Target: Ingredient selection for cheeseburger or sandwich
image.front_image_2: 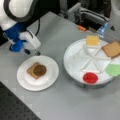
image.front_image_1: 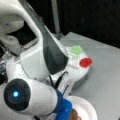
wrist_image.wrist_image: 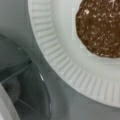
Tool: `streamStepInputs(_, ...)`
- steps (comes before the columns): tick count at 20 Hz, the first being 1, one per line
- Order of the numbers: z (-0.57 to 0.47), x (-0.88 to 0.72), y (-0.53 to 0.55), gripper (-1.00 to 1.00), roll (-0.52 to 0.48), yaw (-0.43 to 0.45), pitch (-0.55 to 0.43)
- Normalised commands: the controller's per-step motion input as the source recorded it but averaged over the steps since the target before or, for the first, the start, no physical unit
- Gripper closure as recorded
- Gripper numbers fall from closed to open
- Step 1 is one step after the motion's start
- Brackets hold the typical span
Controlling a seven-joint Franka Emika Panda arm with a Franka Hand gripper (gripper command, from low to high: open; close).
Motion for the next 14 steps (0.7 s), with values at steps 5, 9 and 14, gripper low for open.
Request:
streamStepInputs(5, 0.2, -0.42, 0.55, -1.0, -0.51, -0.034, 0.102)
streamStepInputs(9, 0.05, -0.51, 0.57, -1.0, -0.446, -0.143, -0.054)
streamStepInputs(14, 0.01, -0.68, 0.6, -1.0, -0.451, -0.182, -0.148)
